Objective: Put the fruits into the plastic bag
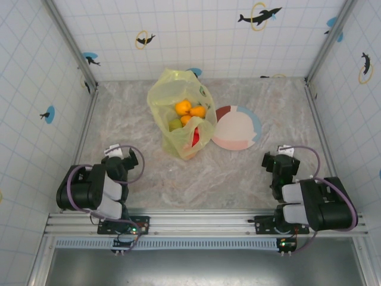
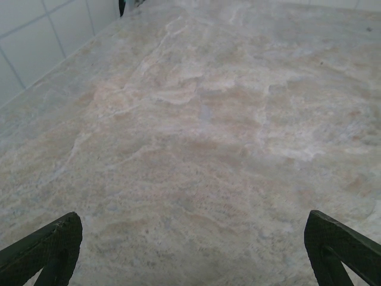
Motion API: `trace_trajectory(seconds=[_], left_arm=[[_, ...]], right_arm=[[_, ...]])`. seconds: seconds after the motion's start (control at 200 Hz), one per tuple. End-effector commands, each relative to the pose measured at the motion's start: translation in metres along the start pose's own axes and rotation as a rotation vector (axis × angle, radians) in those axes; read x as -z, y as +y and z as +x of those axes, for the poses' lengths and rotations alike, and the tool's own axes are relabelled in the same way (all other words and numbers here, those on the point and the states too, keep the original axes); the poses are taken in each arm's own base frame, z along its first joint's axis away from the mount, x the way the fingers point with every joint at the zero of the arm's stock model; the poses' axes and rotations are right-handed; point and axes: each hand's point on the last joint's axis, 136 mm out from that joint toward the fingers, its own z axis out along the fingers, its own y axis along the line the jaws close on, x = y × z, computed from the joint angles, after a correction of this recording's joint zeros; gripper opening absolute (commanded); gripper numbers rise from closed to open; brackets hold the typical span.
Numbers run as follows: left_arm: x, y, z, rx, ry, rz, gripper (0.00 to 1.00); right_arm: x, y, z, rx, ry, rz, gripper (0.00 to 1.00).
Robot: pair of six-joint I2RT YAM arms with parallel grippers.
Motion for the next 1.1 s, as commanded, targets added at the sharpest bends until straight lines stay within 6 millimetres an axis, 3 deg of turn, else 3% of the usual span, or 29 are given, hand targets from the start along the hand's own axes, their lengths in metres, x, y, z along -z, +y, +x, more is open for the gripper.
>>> trace_trajectory(seconds=[0.0,0.165,0.255,0.335,1.091], left_arm=[[0.003,-0.007,-0.011,-0.018,-0.052,0.042,0.98],[0.003,-0.007,-0.012,-0.018,-0.054,0.042,0.98],[0.003,-0.007,-0.012,-0.017,-0.055,0.042,0.98],[0.003,-0.007,-0.012,-0.017,-0.054,0.042,0.98],[0.003,-0.007,-0.012,-0.016,-0.053,0.042,0.98]], right_arm=[[0.008,0.001,-0.031,-0.035,-0.168,-0.029,0.99],[0.011,0.002,-0.031,-0.039,-0.221,-0.048,0.99],[-0.003,0.005,-0.019,-0.036,-0.122,-0.047,0.99],[-0.001,0.0,-0.025,-0.06,-0.164,-0.036,0.99],[-0.003,0.002,-0.022,-0.053,-0.139,-0.041,0.99]])
